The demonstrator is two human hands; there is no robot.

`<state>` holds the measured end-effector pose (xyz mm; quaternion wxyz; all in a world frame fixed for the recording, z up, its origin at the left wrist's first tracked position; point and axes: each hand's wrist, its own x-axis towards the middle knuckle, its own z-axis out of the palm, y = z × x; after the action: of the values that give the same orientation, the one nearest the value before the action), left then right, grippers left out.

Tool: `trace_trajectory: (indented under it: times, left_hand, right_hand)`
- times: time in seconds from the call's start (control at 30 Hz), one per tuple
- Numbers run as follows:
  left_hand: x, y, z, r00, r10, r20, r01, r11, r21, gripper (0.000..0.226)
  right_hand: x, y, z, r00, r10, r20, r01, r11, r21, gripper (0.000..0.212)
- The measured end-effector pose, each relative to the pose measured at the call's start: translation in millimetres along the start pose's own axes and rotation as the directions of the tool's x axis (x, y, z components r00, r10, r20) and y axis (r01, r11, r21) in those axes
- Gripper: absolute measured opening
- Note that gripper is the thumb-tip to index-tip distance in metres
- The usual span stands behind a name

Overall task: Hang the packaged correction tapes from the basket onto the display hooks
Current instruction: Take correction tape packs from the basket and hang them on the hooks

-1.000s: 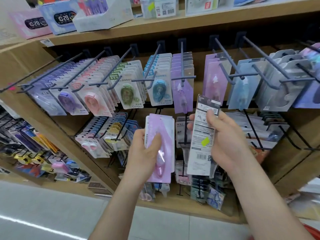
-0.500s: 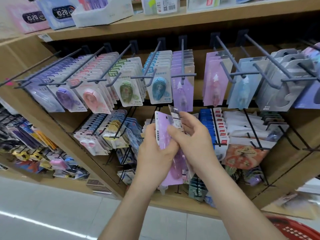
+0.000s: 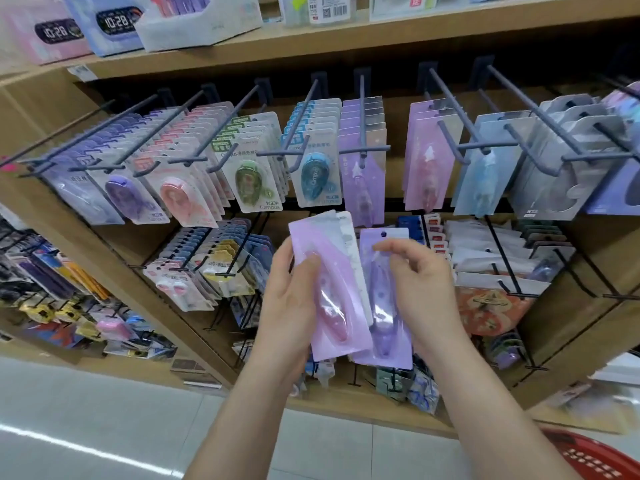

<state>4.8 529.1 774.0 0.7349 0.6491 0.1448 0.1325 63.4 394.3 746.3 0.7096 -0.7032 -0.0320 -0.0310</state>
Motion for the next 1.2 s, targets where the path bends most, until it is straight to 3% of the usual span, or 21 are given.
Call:
trace_trajectory:
  times: [0.1,0.2,0.4,0.67,0.8,0.97,1.1,1.2]
  left_hand:
    - [-4,-1,7,0.998,-0.040,0.040,0.038,0.998,0.049,0.024]
    - [-2,-2,8,1.000,0.002,0.030,-0.004,0.996,0.086,0.020]
    - [0,2,3,0.996,0.082,0.025,-0.085,0.988,0.130,0.027]
    - [3,6,-7,1.000,-0.020,-0.008,0.020,1.000,0.001,0.025]
    - [10,11,-13,0.998,-0.042,-0.037,0.040,0.997,-0.064,0.024]
    - [21,22,-17,0.991,0.118,-0.055,-0.108,0.980,0.166,0.032]
    - [24,30,-7,0.989,0.106,0.106,-0.121,0.981,0.149,0.017]
    - [22,31,13,0.973,0.089,0.214,-0.117,0.985,0.124,0.017]
  right_hand:
    - [-2,1,8,0.991,0.060,0.123,-0.076,0.989,0.128,0.022]
    - [-3,2,8,0.969,0.117,0.216,-0.147,0.980,0.131,0.049]
    - [-6,4,3,0.967,0.140,0.212,-0.172,0.975,0.138,0.023]
    - [1,-2,-8,0.953,0.112,0.281,-0.163,0.973,0.163,0.015]
    - [0,-4,-8,0.966,0.058,0.254,-0.079,0.994,0.072,0.011]
    - [2,-3,-18,0.989,-0.044,0.140,0.054,0.996,-0.074,0.019]
    - [7,-4,-40,0.997,-0.065,0.047,0.069,0.995,-0.075,0.017]
    - [7,-8,-57,0.993,-0.116,-0.010,0.115,0.991,-0.070,0.014]
